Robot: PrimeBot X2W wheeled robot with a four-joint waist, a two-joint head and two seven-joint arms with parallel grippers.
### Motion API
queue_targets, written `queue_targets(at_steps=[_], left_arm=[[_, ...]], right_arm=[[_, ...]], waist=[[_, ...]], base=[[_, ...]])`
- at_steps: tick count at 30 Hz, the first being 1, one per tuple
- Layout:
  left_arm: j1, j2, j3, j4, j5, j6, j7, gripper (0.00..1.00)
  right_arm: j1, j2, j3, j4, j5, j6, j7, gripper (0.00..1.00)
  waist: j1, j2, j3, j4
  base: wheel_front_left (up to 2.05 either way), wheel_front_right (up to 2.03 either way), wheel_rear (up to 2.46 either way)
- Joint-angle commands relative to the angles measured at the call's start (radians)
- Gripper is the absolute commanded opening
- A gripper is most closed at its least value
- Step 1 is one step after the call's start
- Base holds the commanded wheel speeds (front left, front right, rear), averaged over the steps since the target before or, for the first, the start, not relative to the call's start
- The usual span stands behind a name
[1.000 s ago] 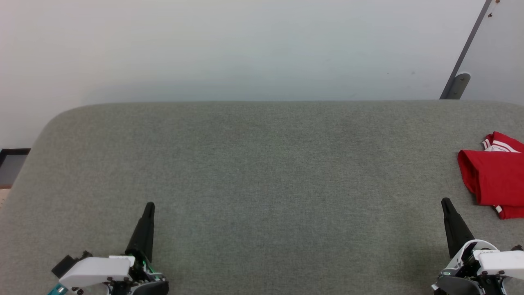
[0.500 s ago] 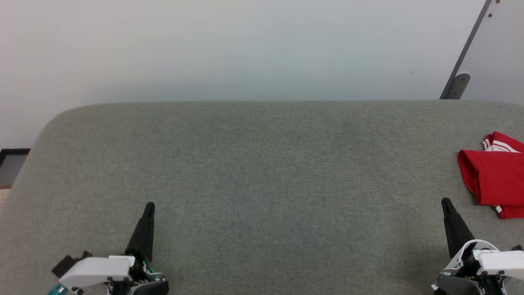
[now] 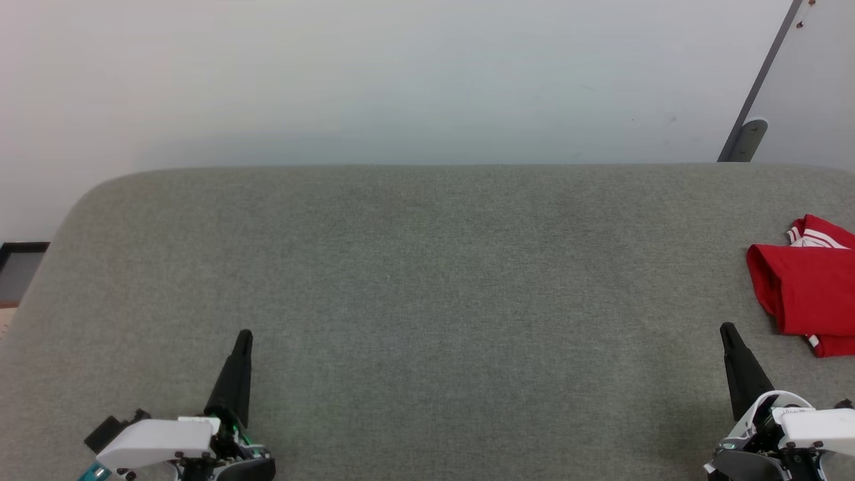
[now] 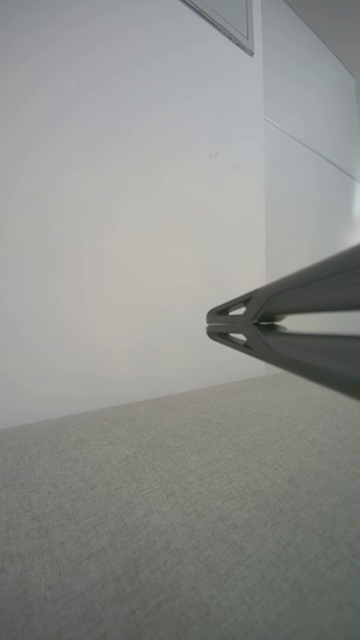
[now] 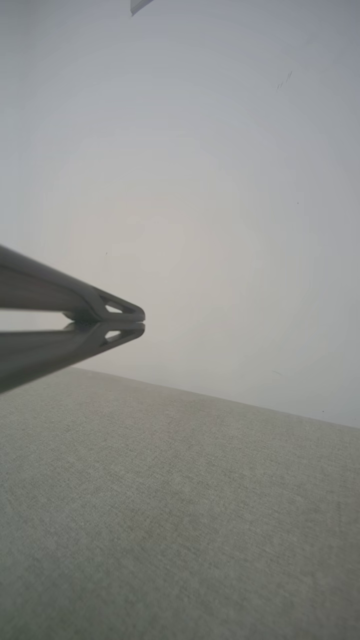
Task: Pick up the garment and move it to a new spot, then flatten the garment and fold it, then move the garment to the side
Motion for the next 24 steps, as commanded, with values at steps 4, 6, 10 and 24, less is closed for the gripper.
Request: queue_targets(at_steps=[4, 6, 10, 24], left_arm=[[-0.008, 0.0, 0.002, -0.002, -0.003, -0.005, 0.003, 0.0], [-0.008, 0.0, 0.002, -0.002, -0.003, -0.005, 0.003, 0.0], [-0.008, 0.0, 0.001, -0.002, -0.003, -0.005, 0.003, 0.0], [-0.008, 0.0, 0.002, -0.002, -0.003, -0.005, 0.003, 0.0]], right_arm=[[-0.002, 0.004, 0.0, 0.0, 0.004, -0.001, 0.002, 0.0], [-0.002, 0.004, 0.0, 0.0, 0.004, -0.001, 0.002, 0.0], [-0.002, 0.004, 0.0, 0.0, 0.004, -0.001, 0.002, 0.0], [-0.002, 0.004, 0.0, 0.0, 0.004, -0.001, 0.002, 0.0]], waist=[[0.0, 0.0, 0.0, 0.0], [0.0, 0.0, 0.0, 0.0], [0.0, 0.0, 0.0, 0.0], [0.0, 0.0, 0.0, 0.0]], base=[[0.0, 0.0, 0.0], [0.0, 0.0, 0.0], [0.0, 0.0, 0.0], [0.0, 0.0, 0.0]])
